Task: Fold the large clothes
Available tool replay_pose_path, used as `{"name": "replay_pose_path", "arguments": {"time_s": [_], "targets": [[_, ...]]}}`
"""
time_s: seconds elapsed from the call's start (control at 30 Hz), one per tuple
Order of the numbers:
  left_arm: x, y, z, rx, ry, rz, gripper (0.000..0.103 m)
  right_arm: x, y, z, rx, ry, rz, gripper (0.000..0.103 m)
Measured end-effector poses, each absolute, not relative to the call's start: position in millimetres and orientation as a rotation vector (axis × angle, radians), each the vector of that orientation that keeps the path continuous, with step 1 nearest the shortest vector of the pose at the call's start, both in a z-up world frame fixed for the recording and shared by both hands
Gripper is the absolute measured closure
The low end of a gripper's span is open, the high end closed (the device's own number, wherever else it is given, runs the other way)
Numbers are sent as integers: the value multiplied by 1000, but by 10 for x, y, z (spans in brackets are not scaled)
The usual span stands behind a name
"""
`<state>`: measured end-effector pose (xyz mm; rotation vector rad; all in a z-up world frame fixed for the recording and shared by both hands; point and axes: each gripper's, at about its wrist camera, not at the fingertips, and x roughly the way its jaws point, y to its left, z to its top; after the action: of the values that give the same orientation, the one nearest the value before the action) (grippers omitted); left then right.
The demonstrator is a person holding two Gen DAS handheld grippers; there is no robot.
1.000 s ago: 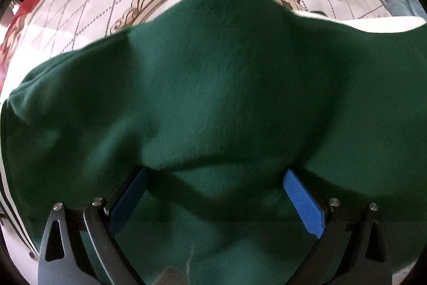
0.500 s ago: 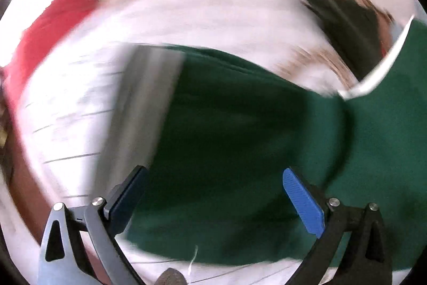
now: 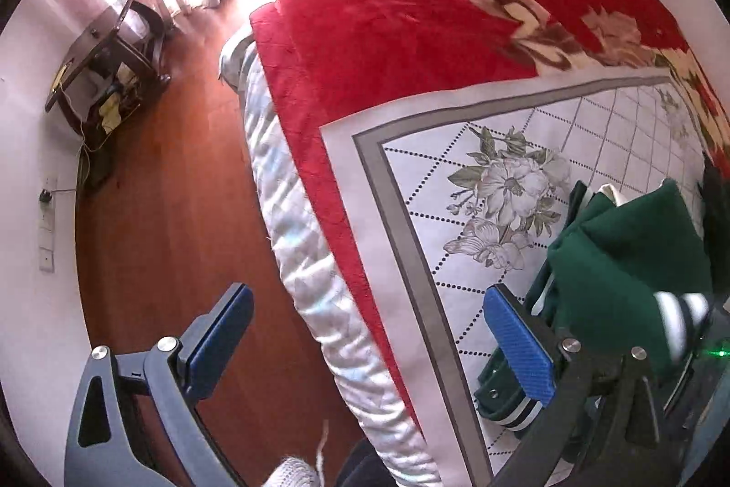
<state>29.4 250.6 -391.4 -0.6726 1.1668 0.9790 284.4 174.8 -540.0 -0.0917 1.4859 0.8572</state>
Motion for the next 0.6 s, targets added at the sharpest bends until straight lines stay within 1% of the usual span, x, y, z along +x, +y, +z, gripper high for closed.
{"name": "replay_pose_path", "arguments": {"time_s": [0.07, 0.1, 0.23, 0.3, 0.33, 0.37, 0.43, 0.5, 0.53, 0.57, 0.6], "targets": [[342, 2465, -3842, -666, 1161, 960, 0, 2891, 1783, -5337, -59, 1547, 963, 25], [381, 2456, -3785, -668, 1150, 942, 0, 2927, 1765, -5270, -27, 1597, 1024, 23], [610, 2381, -3463, -654, 1077, 872, 0, 3082, 1331, -4933, 74, 1678, 1141, 23], [808, 2287, -3365, -625, 1049, 826, 0, 3173, 1008, -4792, 97, 1683, 1097, 23], [921, 2233, -3362, -618, 1047, 796, 0, 3194, 772, -4733, 112, 1684, 1050, 23], [1064, 2166, -3405, -609, 1053, 765, 0, 2871, 417, -4696, 114, 1684, 979, 23], [1321, 2051, -3578, -588, 1086, 709, 0, 3111, 158, -4728, 128, 1694, 869, 23], [1558, 1945, -3842, -533, 1152, 690, 0, 3339, -29, -4763, 110, 1661, 781, 30], [1654, 1909, -4040, -506, 1190, 693, 0, 3491, -30, -4821, 84, 1646, 727, 38], [1711, 1901, -4245, -487, 1242, 708, 0, 3625, 54, -4871, 65, 1632, 701, 49], [1730, 1911, -4418, -490, 1271, 711, 0, 3718, 147, -4926, 55, 1618, 686, 56]]}}
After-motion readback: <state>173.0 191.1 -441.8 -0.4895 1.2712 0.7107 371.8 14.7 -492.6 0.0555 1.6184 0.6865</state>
